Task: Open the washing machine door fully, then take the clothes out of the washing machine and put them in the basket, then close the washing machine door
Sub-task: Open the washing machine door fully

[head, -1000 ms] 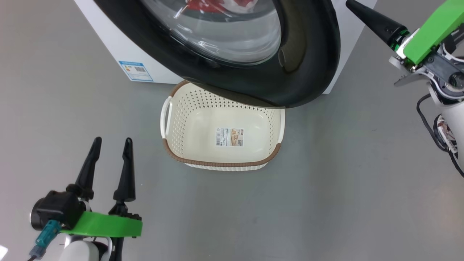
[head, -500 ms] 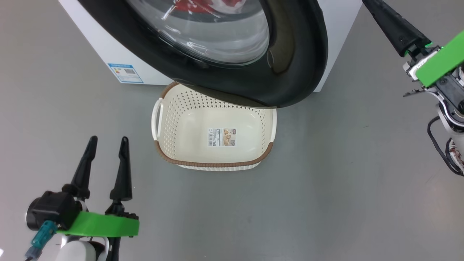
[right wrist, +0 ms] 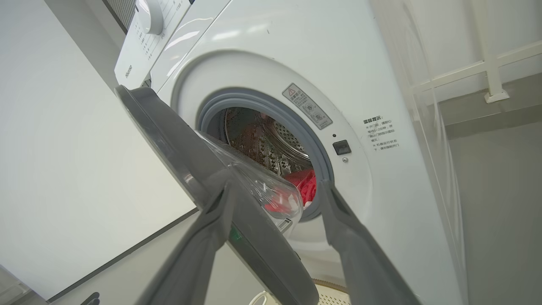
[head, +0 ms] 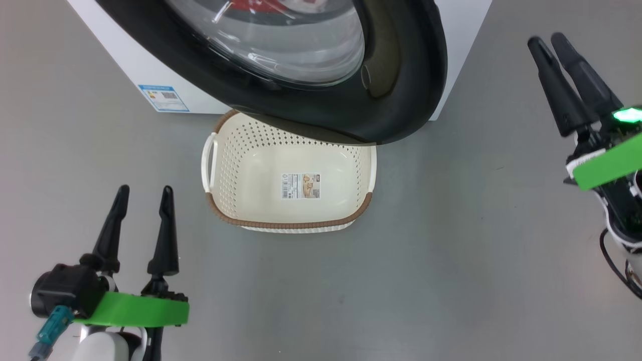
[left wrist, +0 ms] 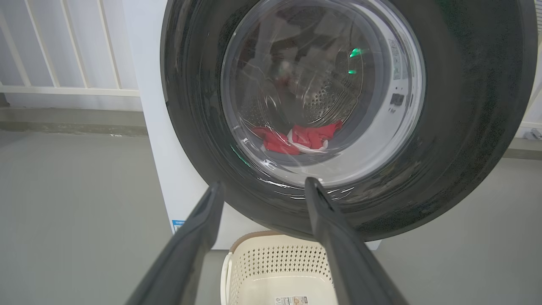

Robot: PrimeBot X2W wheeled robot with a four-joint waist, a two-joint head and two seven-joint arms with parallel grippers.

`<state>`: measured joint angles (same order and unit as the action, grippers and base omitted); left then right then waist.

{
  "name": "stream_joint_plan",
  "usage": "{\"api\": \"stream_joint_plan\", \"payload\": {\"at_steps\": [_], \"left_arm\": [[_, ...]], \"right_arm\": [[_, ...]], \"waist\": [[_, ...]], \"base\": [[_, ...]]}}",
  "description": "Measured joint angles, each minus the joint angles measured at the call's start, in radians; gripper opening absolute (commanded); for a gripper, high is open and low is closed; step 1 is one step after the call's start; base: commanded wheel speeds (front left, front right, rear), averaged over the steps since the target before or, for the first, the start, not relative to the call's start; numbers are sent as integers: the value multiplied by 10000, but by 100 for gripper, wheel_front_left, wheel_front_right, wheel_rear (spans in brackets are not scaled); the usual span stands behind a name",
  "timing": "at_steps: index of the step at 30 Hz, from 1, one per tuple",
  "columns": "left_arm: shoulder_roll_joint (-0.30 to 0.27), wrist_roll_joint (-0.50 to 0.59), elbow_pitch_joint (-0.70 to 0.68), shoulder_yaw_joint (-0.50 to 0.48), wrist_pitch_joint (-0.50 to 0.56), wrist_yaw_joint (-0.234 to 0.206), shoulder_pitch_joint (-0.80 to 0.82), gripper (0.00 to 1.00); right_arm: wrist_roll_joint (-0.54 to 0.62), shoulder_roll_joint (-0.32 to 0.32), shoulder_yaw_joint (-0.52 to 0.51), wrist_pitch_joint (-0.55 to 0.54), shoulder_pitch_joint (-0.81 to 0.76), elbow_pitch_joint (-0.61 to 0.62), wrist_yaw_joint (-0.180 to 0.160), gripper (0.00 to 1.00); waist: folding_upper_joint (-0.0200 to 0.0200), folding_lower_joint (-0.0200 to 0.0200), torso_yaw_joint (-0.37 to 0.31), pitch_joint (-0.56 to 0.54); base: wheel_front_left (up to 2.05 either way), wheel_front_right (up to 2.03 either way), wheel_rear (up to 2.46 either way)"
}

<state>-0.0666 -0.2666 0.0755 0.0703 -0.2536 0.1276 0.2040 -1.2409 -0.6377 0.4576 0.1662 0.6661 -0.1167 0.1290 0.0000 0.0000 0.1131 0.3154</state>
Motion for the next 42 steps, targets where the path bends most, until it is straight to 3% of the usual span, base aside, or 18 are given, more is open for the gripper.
{"api": "stream_joint_plan", "payload": {"at_steps": [7,15,21,31,42], "left_arm": [[-17,2,-56,-86,0,0,-2,100],[-31,13,-113,-159,-2,0,-4,100],[-84,13,-167,-173,0,0,6,100],[-111,81,-224,-157,0,0,10,100],[-109,88,-232,-96,0,0,11,100]], "right_arm": [[1273,270,-685,802,-1241,468,0,100],[3419,2075,-2376,886,-3064,1521,2,100],[5367,3035,-3133,909,-4111,1678,2,100],[7101,3574,-3237,909,-4257,1066,2,100],[7557,3651,-3459,909,-4256,786,2,100]], "waist": [[0,0,-113,41],[0,0,-328,89],[0,0,-474,115],[0,0,-558,196],[0,0,-511,174]], "base": [[0,0,0],[0,0,0],[0,0,0],[0,0,0],[0,0,0]]}}
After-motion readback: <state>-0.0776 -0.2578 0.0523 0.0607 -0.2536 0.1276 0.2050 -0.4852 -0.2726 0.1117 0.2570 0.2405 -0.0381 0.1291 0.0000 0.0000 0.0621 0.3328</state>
